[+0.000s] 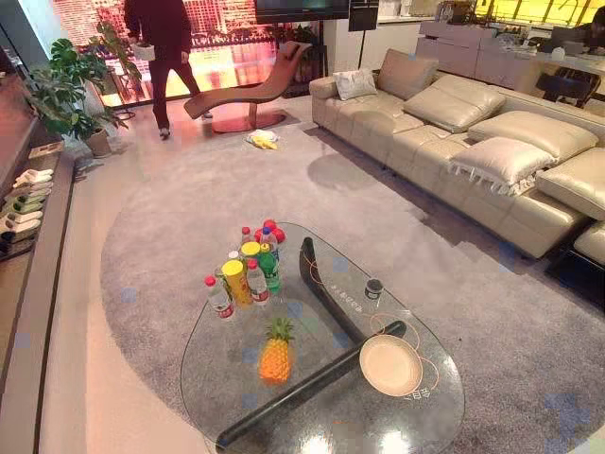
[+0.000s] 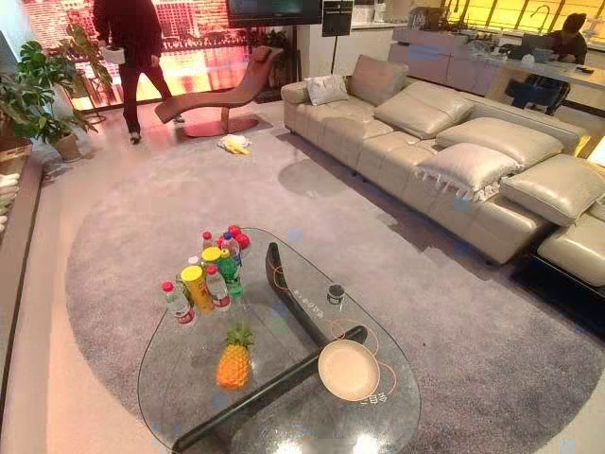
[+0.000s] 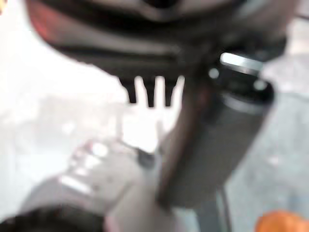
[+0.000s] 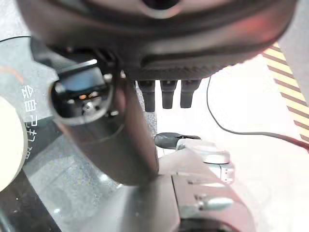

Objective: Pick up the fruit to the plate

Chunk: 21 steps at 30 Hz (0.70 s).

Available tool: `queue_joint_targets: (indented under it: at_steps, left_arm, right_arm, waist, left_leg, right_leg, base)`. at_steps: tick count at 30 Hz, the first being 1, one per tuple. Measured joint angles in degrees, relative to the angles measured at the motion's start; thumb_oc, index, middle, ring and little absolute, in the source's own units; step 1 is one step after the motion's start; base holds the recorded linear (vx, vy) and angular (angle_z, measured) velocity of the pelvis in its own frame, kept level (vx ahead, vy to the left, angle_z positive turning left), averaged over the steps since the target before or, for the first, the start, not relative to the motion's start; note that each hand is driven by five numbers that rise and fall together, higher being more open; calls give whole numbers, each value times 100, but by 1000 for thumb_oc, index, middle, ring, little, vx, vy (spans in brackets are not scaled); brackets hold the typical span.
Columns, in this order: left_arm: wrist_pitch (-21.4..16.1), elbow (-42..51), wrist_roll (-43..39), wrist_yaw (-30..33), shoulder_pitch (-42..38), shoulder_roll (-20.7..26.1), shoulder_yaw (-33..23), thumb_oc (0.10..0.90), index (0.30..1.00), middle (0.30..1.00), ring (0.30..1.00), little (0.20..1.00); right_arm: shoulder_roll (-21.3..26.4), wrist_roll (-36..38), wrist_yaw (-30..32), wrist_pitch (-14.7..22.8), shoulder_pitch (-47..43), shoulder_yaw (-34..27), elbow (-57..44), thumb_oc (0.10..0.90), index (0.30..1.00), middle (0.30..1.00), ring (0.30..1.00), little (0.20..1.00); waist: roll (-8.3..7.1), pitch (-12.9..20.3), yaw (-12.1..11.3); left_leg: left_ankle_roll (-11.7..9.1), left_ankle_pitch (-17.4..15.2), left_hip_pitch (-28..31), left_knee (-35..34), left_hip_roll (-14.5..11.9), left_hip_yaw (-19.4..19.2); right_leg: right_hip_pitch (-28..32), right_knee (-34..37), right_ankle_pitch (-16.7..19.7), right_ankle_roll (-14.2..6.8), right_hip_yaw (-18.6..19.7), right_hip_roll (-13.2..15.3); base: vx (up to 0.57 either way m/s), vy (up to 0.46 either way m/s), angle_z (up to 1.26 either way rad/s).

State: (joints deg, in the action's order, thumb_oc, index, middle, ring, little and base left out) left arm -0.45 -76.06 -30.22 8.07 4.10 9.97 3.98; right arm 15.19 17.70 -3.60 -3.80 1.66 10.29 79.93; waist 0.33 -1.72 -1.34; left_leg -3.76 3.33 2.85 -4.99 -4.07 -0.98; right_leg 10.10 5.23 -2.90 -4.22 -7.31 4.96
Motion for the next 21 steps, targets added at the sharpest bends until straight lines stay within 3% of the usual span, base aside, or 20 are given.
queue_joint_targets:
  at_steps: [21]
  left_arm:
    - [-88, -3, 106, 66, -2, 2, 9, 800, 900, 900, 900, 900]
  right_arm:
    - [-24, 28, 0, -64, -4, 0, -4, 800, 900, 900, 900, 900]
  waist:
    - [-18, 5, 4]
  left_leg:
    - [1, 1, 5, 2, 1, 8]
  right_leg:
    - [7, 0, 7, -14, -7, 1]
  base:
    - [7, 11, 0]
